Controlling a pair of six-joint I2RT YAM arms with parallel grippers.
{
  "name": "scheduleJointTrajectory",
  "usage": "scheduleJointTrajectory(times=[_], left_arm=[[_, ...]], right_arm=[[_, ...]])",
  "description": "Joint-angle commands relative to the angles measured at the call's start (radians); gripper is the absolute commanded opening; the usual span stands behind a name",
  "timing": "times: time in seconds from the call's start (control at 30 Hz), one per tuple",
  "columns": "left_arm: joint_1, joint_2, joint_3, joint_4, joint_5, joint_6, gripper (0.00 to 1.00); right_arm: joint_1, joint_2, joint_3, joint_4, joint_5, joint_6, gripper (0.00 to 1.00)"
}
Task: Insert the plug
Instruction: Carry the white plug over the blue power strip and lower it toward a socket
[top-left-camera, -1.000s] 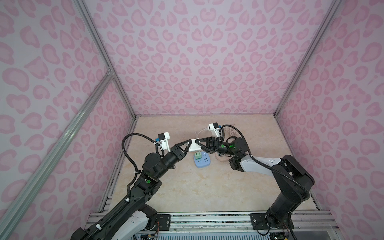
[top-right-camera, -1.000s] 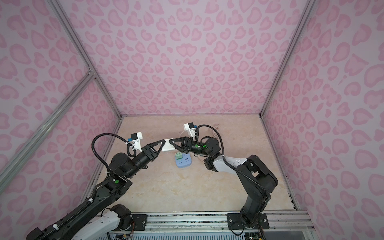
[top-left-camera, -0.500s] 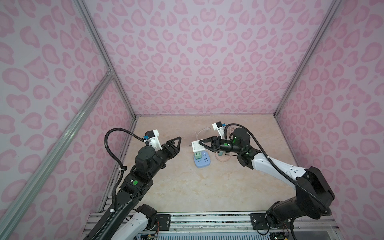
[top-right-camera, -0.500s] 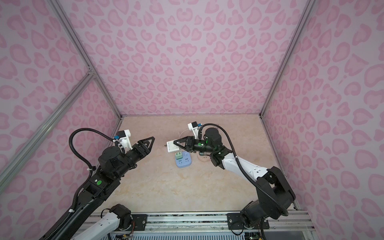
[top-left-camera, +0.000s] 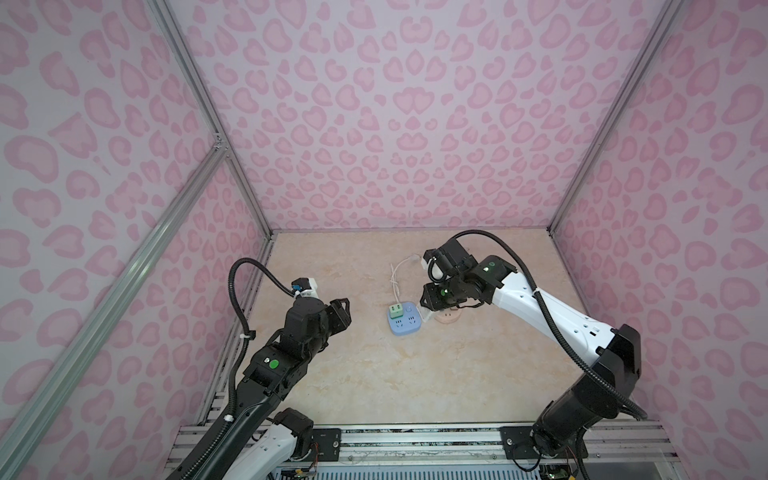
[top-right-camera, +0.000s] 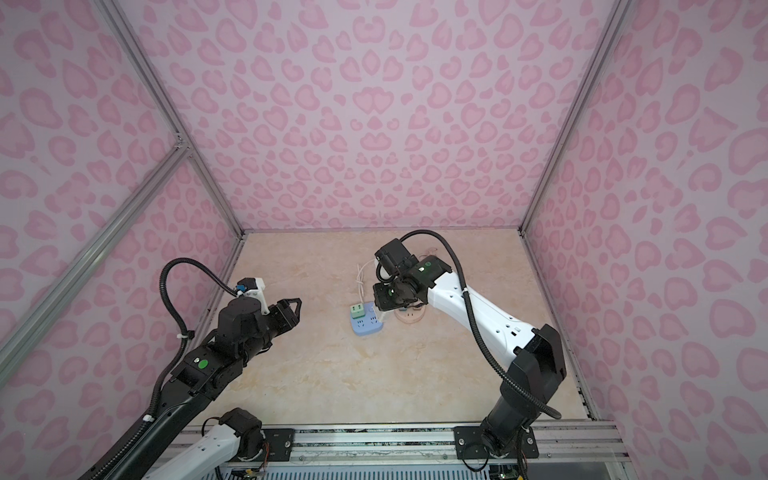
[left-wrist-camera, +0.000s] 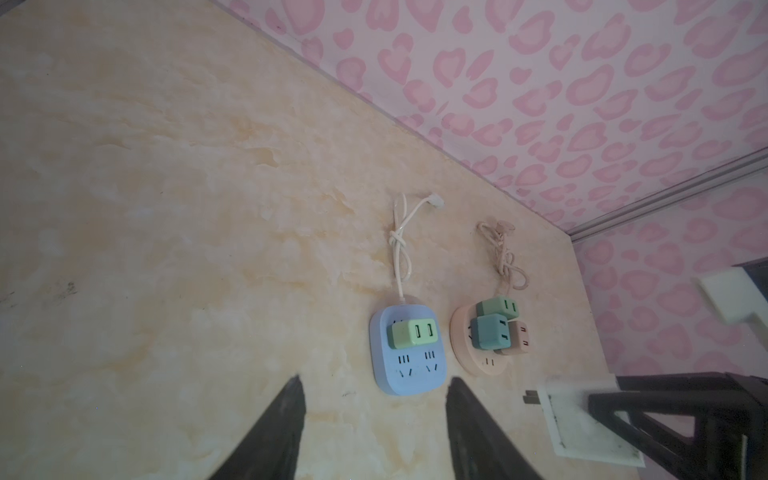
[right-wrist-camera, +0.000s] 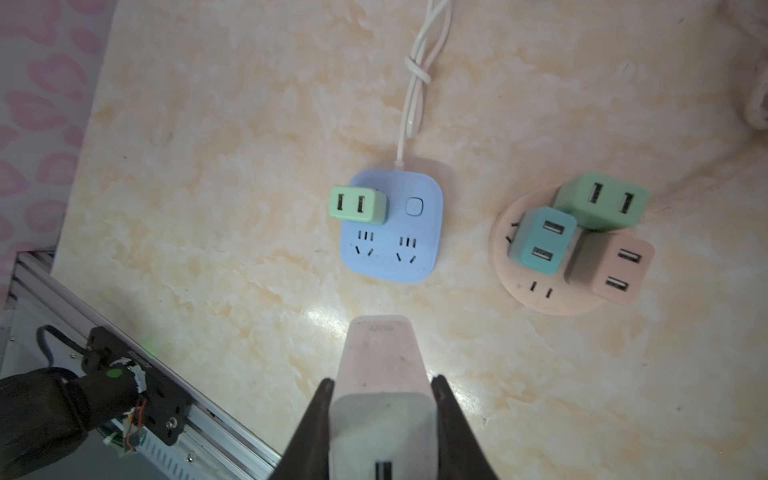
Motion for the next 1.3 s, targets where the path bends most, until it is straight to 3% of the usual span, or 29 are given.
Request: scheduleJointTrajectory(times=[0.0, 0.5, 0.8, 1.27], left_arm=[[0.0, -0.005, -0.03, 0.039, 0.011, -0.008, 0.57], [0.0, 0.023, -0.073, 0.099, 0.075, -0.051, 0.56], [0.0, -0.002, -0.082, 0.092, 0.067, -0.06, 0.56], [0.0, -0.018, -0.086, 0.083, 0.047, -0.055, 0.55]], right_arm=[[0.011, 0.042, 0.036, -0.136, 0.086, -0.055, 0.0], [0.019, 0.186, 0.098, -0.053, 0.092, -0.049, 0.0], [0.031, 0.229, 0.081, 0.079, 0.107, -0.001, 0.0], [0.032, 0.318, 0.098, 0.102, 0.128, 0.011, 0.0]])
